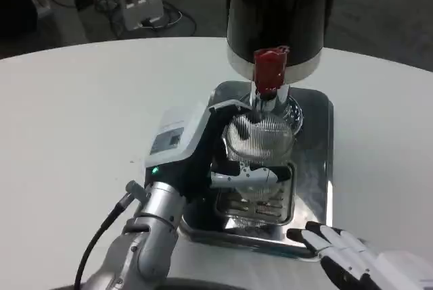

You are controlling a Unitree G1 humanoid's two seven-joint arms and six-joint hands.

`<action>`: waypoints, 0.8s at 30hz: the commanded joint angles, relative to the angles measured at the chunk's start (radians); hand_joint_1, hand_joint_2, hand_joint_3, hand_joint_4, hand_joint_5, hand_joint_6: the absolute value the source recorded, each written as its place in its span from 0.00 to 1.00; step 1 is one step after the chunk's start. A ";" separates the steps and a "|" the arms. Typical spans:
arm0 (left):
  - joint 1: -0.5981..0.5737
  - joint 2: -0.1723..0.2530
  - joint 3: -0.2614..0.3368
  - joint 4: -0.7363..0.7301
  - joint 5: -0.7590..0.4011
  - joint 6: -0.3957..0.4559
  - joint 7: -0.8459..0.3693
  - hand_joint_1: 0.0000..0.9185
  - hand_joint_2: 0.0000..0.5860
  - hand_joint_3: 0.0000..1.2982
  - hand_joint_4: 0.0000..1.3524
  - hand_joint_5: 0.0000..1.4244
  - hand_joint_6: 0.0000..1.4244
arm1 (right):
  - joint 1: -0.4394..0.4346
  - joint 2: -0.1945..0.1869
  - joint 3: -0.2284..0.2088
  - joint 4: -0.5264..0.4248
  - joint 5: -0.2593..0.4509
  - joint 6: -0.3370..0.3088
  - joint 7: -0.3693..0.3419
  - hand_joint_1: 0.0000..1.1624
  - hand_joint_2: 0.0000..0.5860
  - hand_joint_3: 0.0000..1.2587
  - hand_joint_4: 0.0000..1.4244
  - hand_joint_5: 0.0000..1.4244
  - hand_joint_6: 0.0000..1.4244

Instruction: Grasp the cup under the faucet to collect the drink, then remove the cup.

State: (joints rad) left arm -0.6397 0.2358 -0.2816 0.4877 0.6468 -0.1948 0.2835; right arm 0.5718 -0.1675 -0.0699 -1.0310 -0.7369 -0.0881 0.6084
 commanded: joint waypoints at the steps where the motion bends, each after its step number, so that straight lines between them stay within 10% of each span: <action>1: 0.009 0.013 0.012 -0.004 -0.010 -0.005 0.020 0.34 0.03 0.23 0.40 0.58 0.54 | -0.001 -0.001 -0.012 -0.016 0.013 0.002 -0.008 0.27 0.74 0.05 0.00 0.00 0.00; 3: 0.010 0.021 0.013 0.005 -0.025 -0.023 0.006 0.24 0.00 0.06 0.09 0.24 0.32 | -0.004 -0.001 -0.009 -0.016 0.013 0.007 -0.007 0.27 0.74 0.05 0.00 0.00 0.00; 5: 0.008 0.031 0.015 0.020 -0.051 -0.055 -0.014 0.17 0.00 0.00 0.00 0.02 0.10 | -0.004 -0.002 -0.004 -0.016 0.012 0.011 -0.007 0.27 0.74 0.05 0.00 0.00 0.00; 24: 0.133 0.058 0.153 -0.049 -0.290 -0.201 -0.104 0.00 0.00 0.00 0.00 0.00 0.00 | -0.011 -0.026 0.023 -0.011 0.008 0.059 -0.027 0.28 0.76 0.05 0.00 0.00 0.00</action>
State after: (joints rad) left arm -0.5532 0.2819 -0.1647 0.4777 0.4001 -0.3546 0.1875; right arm 0.5536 -0.1879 -0.0511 -1.0309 -0.7292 -0.0368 0.5949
